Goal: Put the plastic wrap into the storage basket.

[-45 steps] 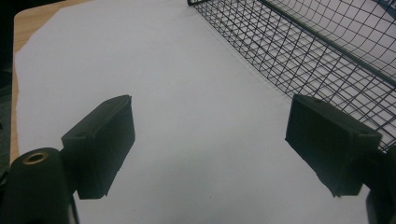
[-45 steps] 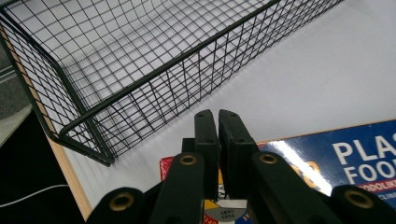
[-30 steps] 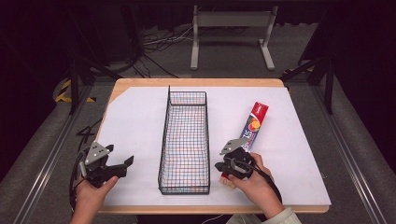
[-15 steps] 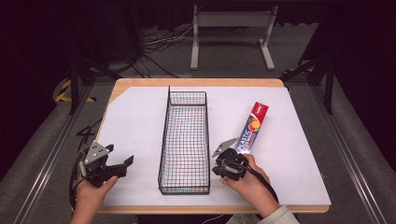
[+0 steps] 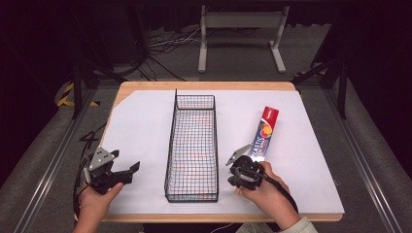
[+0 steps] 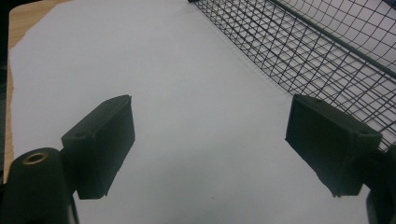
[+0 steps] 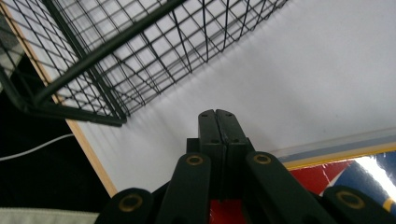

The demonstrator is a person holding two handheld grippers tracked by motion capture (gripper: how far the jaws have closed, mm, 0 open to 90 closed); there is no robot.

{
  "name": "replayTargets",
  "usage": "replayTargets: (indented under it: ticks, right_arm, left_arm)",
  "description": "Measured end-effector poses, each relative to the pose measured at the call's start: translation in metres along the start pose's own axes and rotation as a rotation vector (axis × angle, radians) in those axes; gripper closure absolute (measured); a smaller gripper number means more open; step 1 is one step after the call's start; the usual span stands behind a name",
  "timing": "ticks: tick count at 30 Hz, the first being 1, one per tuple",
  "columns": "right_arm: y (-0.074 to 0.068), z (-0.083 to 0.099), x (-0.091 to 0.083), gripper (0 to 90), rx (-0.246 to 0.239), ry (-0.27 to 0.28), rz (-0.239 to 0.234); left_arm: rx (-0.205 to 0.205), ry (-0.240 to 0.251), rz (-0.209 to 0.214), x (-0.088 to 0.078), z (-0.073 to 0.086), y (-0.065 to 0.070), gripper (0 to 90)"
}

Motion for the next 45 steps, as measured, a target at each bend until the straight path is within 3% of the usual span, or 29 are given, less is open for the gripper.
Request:
replayTargets:
  ticks: [16, 29, 35, 42, 45]
  right_arm:
    - [0.006, 0.023, -0.018, 90.0, 0.022, -0.106, 0.076]
    - [0.029, 0.046, -0.04, 90.0, 0.111, -0.136, 0.126]
    - [0.036, 0.055, -0.048, 90.0, 0.143, -0.155, 0.126]
    - [0.052, 0.068, -0.061, 90.0, 0.198, -0.168, 0.17]
    - [0.054, 0.069, -0.061, 90.0, 0.183, -0.166, 0.166]
  left_arm:
    - [0.003, -0.007, 0.013, 0.006, 0.001, 0.002, 16.0]
    - [0.005, -0.005, 0.029, 0.016, -0.002, 0.004, 16.1]
    - [0.008, -0.003, 0.035, 0.018, -0.004, 0.005, 16.2]
    - [0.004, -0.002, 0.029, 0.016, -0.003, 0.004, 16.2]
    - [0.002, -0.003, 0.028, 0.014, -0.002, 0.003, 16.2]
Point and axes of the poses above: each handheld gripper's, and its own axes: x roughly forward along the jaws, z roughly out of its underside, y roughly to its right, the point moved 3 cm from there along x, roughly forward along the jaws, and after that the axes turned 13 degrees about y, right-handed, at the moved point
